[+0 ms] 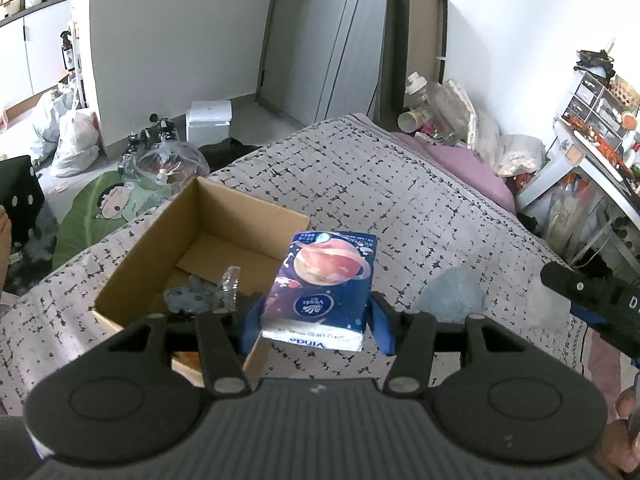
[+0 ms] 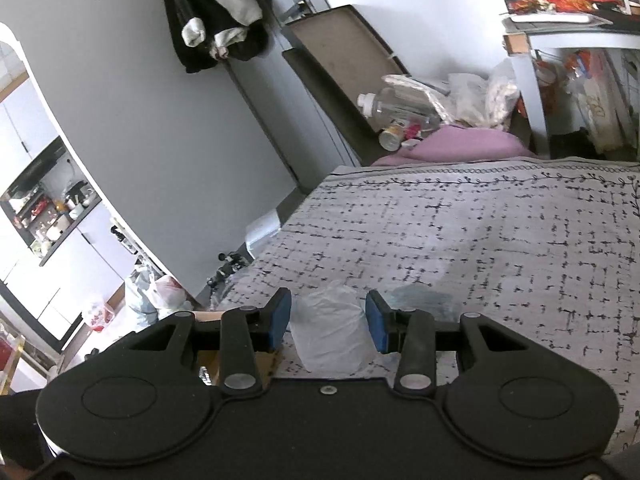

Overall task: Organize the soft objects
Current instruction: 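Carry the tissue pack in the left tool while the right tool carries the white item to the box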

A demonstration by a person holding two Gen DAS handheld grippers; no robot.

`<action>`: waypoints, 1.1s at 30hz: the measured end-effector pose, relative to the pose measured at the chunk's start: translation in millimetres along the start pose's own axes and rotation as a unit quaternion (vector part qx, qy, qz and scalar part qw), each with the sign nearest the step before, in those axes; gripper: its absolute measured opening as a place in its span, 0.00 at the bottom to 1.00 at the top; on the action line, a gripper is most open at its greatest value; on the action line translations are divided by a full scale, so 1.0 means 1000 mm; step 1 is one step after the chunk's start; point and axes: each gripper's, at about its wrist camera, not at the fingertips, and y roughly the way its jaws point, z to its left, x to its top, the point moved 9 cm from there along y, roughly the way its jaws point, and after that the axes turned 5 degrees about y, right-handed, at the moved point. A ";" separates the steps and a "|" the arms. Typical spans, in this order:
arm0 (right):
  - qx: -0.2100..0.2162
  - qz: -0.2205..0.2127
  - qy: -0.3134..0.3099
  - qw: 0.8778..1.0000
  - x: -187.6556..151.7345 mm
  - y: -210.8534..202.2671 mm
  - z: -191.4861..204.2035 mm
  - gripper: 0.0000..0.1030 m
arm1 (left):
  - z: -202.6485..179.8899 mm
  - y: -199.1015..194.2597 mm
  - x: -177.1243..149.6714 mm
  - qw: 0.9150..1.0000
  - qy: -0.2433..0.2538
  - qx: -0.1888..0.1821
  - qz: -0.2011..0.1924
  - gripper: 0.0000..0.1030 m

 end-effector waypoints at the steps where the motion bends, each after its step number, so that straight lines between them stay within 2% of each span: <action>1: 0.002 0.000 -0.001 1.000 0.000 0.000 0.003 0.39 | 0.001 -0.001 0.000 1.000 0.001 -0.001 0.000 0.53; 12: 0.012 0.000 -0.018 1.000 -0.002 0.002 0.040 0.39 | 0.033 -0.009 0.000 1.000 -0.023 0.004 -0.009 0.53; 16: 0.005 0.013 -0.034 0.999 -0.007 0.010 0.052 0.39 | 0.049 -0.010 0.002 0.999 -0.036 0.007 -0.012 0.53; 23: 0.022 0.033 -0.046 0.998 -0.021 0.029 0.080 0.39 | 0.082 -0.007 0.004 0.998 -0.062 0.018 -0.010 0.53; 33: 0.047 0.073 -0.050 0.995 -0.044 0.065 0.121 0.39 | 0.114 0.011 0.001 0.995 -0.098 0.011 0.006 0.52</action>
